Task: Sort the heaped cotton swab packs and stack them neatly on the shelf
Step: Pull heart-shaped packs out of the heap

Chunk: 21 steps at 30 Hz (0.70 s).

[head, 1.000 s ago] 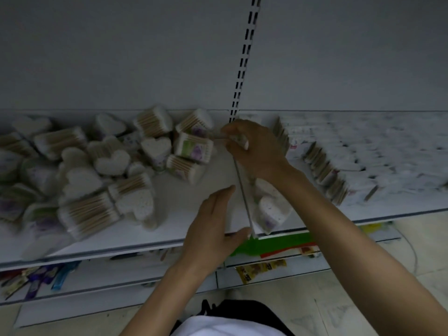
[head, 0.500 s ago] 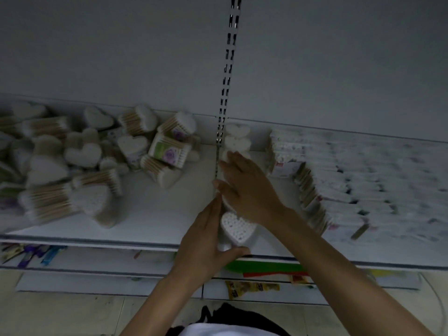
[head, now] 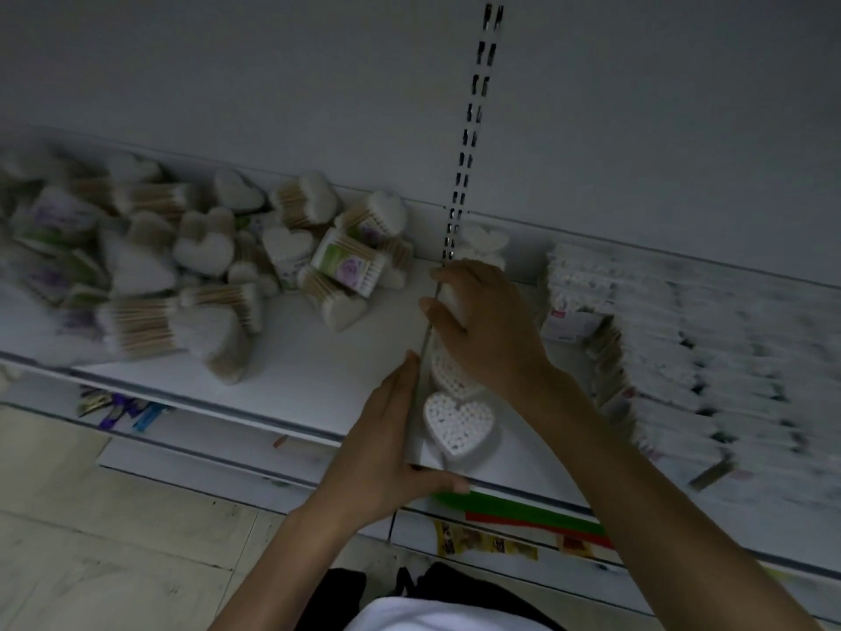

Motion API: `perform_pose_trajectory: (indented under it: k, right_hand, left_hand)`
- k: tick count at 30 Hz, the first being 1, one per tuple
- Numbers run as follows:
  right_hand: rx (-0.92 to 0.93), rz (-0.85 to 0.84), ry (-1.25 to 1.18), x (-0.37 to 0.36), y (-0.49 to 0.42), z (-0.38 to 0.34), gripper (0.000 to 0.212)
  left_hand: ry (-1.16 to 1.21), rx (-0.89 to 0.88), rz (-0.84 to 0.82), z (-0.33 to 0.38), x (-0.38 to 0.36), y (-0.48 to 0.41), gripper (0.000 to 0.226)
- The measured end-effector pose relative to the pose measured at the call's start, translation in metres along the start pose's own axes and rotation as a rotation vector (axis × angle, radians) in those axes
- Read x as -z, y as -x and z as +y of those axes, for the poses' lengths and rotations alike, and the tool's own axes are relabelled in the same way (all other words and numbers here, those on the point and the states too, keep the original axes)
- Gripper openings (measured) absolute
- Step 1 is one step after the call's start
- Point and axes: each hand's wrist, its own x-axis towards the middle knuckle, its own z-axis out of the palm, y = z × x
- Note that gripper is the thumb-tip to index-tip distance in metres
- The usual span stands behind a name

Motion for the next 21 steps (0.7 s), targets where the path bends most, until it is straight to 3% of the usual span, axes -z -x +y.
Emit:
perform_pose_trajectory:
  k: [5, 14, 18, 21]
  right_hand:
    - [0.071, -0.047, 0.033, -0.005, -0.055, -0.020, 0.038]
    - [0.045, -0.209, 0.371, -0.042, -0.139, -0.021, 0.058]
    - [0.050, -0.191, 0.374, -0.027, -0.139, -0.024, 0.062]
    - [0.016, -0.050, 0.318, 0.002, -0.129, -0.029, 0.064]
  left_hand:
    - [0.073, 0.032, 0.024, 0.001, 0.021, 0.014, 0.130]
    - [0.178, -0.055, 0.312, -0.014, 0.087, -0.001, 0.090]
    - [0.221, -0.138, 0.380, -0.019, 0.104, -0.020, 0.065]
    - [0.047, -0.212, 0.423, -0.022, 0.115, -0.046, 0.066]
